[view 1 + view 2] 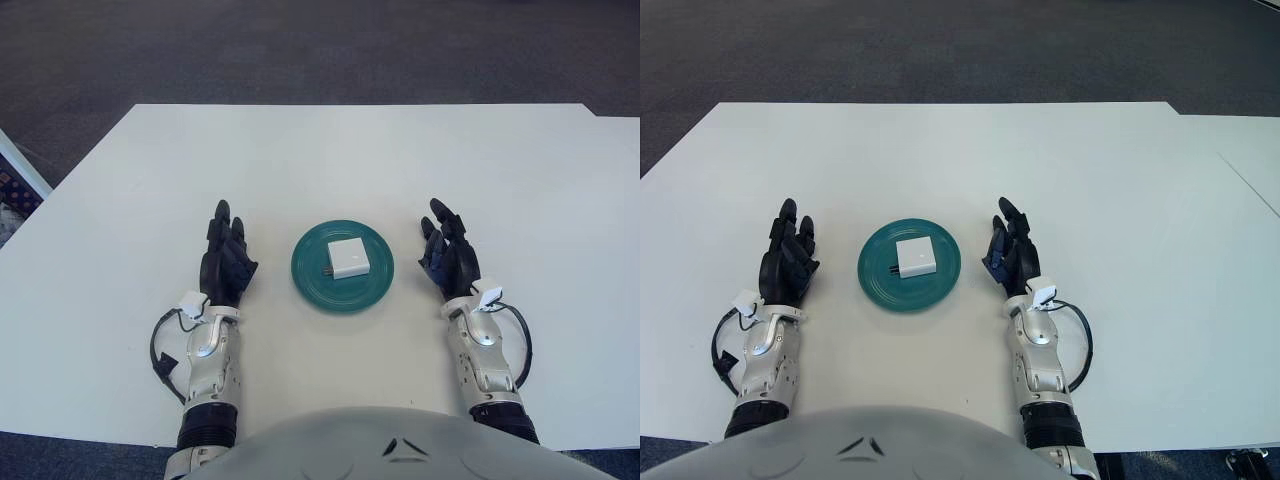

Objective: Put the charger into the plate.

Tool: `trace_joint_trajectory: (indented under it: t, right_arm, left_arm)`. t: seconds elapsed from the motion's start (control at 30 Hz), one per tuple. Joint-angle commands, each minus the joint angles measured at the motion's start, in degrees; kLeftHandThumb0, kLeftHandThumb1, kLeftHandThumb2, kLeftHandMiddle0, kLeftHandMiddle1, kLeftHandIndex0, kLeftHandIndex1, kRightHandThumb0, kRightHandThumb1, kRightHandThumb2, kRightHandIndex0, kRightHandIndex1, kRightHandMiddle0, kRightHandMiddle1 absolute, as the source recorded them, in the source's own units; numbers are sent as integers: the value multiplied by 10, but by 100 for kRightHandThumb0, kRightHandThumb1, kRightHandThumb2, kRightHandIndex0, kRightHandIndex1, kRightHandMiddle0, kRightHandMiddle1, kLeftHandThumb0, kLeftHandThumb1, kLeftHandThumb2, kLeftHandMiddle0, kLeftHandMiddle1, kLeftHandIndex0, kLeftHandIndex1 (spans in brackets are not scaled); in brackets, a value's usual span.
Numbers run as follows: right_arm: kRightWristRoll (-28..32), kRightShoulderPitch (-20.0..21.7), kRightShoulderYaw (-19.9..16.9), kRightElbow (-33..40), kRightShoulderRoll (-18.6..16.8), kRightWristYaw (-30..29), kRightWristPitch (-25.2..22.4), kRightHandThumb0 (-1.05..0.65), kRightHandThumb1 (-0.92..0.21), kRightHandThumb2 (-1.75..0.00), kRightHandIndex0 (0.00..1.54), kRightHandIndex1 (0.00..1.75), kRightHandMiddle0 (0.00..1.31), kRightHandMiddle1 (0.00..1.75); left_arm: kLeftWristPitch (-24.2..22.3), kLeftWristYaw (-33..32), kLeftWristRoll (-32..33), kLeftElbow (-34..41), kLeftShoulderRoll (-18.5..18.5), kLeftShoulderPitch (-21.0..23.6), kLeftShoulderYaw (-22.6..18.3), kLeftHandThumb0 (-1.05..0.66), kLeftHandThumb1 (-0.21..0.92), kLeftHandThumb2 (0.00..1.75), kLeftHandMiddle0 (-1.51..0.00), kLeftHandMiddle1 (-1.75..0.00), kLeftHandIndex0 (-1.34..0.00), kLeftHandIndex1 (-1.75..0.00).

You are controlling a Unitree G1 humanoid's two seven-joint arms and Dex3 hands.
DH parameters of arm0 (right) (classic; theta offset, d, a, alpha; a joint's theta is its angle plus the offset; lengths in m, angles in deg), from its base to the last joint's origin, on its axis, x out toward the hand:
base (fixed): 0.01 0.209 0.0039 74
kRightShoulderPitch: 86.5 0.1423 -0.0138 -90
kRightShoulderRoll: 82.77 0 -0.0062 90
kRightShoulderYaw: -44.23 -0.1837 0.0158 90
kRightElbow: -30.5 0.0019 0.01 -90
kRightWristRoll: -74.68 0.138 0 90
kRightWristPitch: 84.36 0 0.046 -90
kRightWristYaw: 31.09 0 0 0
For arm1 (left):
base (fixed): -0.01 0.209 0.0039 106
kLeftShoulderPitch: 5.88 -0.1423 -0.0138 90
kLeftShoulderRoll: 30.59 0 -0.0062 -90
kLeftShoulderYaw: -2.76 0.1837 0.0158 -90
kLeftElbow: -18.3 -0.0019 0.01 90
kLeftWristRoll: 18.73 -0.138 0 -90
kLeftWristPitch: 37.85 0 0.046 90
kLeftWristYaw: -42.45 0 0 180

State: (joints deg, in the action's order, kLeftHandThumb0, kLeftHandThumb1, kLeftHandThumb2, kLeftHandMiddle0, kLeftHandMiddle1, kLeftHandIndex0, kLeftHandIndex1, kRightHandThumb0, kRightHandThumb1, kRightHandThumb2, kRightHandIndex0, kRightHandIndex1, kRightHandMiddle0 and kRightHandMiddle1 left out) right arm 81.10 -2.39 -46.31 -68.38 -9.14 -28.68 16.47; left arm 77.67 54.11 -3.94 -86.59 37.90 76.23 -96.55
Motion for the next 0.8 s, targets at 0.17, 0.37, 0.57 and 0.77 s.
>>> trace_joint_trajectory:
  t: [0.17, 0.37, 0.57, 0.77]
  right_arm:
    - [-9, 21, -16, -62, -1, -17, -64, -85, -92, -87, 14, 0, 0, 39]
    - [-26, 46, -13, -85, -7, -33, -69, -86, -92, -87, 12, 0, 0, 37]
    - [-34, 48, -8, -81, -10, -38, -74, -85, -92, -87, 8, 0, 0, 32]
    - [-49, 56, 3, -90, -11, -43, -69, -83, -92, -89, 3, 0, 0, 22]
  left_arm:
    - [-28, 32, 40, -23, -40, -35, 23, -105, 92, 94, -21, -1, 0, -57]
    - [-43, 39, 45, 14, -43, -54, 47, -105, 92, 91, -27, -1, -3, -73]
    - [-53, 34, 48, 31, -38, -63, 64, -105, 92, 89, -29, -1, -4, -81]
    - [-61, 17, 33, 42, -34, -65, 76, -105, 92, 89, -33, -2, -1, -76]
